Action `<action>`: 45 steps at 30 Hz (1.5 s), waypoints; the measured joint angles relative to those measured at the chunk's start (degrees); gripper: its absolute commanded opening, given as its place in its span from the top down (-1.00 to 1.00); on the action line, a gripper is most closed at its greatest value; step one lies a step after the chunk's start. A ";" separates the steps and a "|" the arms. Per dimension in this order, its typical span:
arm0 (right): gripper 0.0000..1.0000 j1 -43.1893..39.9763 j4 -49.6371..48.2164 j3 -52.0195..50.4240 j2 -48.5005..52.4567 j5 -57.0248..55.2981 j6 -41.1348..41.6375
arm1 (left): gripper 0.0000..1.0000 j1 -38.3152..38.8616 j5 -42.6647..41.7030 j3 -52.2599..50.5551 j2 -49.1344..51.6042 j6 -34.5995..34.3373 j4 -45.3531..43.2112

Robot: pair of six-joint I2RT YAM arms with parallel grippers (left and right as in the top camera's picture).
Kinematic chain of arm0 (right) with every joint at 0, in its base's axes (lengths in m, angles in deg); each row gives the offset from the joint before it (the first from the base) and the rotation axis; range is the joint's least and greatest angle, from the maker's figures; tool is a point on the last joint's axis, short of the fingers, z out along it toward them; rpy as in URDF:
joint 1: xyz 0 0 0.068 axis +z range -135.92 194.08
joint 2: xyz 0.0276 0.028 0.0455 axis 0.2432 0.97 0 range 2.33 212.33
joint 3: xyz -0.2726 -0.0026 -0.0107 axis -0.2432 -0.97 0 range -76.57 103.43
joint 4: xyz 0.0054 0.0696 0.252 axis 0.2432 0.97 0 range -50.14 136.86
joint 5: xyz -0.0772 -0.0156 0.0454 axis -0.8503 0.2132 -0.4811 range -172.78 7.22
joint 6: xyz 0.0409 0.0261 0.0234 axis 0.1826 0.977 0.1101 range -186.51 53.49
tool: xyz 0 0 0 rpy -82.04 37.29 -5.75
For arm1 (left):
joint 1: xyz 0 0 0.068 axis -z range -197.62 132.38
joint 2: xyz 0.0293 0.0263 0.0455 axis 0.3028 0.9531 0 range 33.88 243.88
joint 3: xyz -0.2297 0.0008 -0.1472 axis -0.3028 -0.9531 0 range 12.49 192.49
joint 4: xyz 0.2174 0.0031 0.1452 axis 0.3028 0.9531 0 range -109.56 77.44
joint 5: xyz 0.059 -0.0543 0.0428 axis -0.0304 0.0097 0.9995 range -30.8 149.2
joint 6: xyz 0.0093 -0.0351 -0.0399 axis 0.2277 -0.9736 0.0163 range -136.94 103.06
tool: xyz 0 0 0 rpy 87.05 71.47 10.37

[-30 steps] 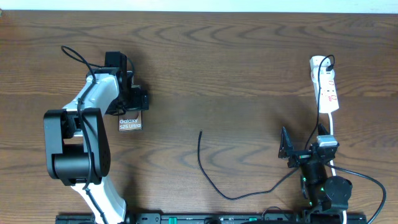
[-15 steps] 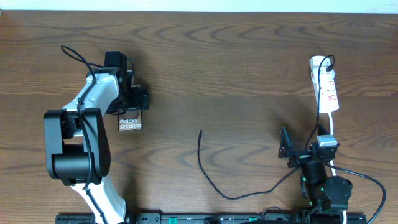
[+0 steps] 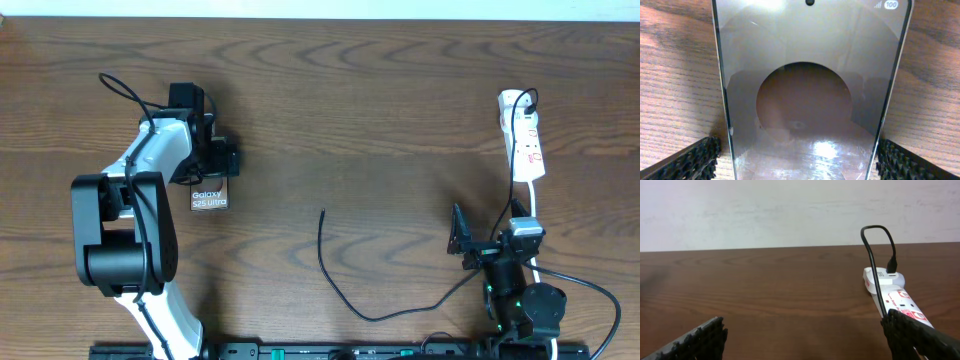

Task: Plug charger to phone and switch on socket
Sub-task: 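Lower the left gripper and close it on the phone's sides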

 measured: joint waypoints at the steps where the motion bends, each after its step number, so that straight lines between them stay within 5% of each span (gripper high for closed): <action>1: -0.98 0.00 0.00 0.00 0.00 0.00 0.02 | -0.96 0.00 0.00 0.00 0.00 0.00 0.00; 30: -0.99 0.00 0.00 0.00 0.00 0.00 0.02 | -0.97 0.00 -0.02 0.00 0.00 0.24 0.11; 45: -0.99 0.00 0.00 0.00 0.00 0.00 0.02 | -0.72 0.00 0.00 0.00 0.00 0.26 0.11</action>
